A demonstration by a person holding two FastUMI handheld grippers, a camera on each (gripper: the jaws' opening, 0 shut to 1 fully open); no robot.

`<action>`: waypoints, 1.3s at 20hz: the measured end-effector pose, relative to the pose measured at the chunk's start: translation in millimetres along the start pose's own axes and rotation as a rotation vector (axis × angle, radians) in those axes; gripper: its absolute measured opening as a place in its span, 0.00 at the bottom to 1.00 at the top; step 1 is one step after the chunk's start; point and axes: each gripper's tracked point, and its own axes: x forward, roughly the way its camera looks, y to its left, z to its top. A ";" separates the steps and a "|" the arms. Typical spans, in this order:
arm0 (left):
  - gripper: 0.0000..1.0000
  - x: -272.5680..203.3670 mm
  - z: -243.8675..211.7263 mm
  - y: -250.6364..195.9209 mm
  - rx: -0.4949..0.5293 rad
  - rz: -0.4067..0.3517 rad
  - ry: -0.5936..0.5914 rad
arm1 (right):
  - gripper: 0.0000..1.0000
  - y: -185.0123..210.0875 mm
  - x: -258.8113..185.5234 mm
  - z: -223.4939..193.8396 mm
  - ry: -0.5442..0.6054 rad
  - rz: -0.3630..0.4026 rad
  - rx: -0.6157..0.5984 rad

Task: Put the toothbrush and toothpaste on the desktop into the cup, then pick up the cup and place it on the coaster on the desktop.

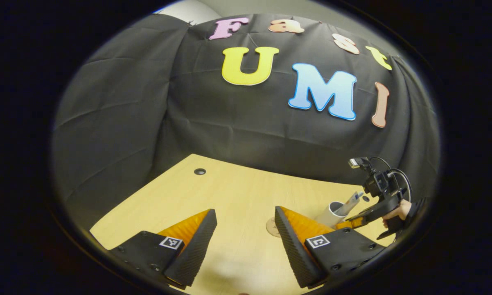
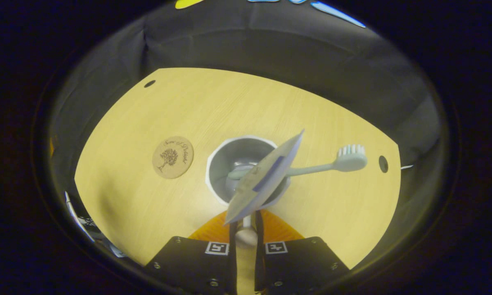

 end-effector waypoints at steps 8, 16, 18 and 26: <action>0.94 -8.9 0.7 13.5 -0.005 0.008 -0.006 | 0.17 27.4 -6.2 10.9 -0.036 0.031 0.025; 0.94 -20.4 1.3 43.6 -0.019 0.042 -0.009 | 0.17 72.1 -13.9 31.3 -0.074 0.086 0.008; 0.93 -25.1 2.6 51.6 -0.015 0.051 -0.013 | 0.17 86.0 -13.2 38.0 -0.077 0.097 -0.003; 0.94 -44.1 4.7 87.6 -0.010 0.093 -0.016 | 0.17 131.5 -9.3 50.2 -0.063 0.109 -0.054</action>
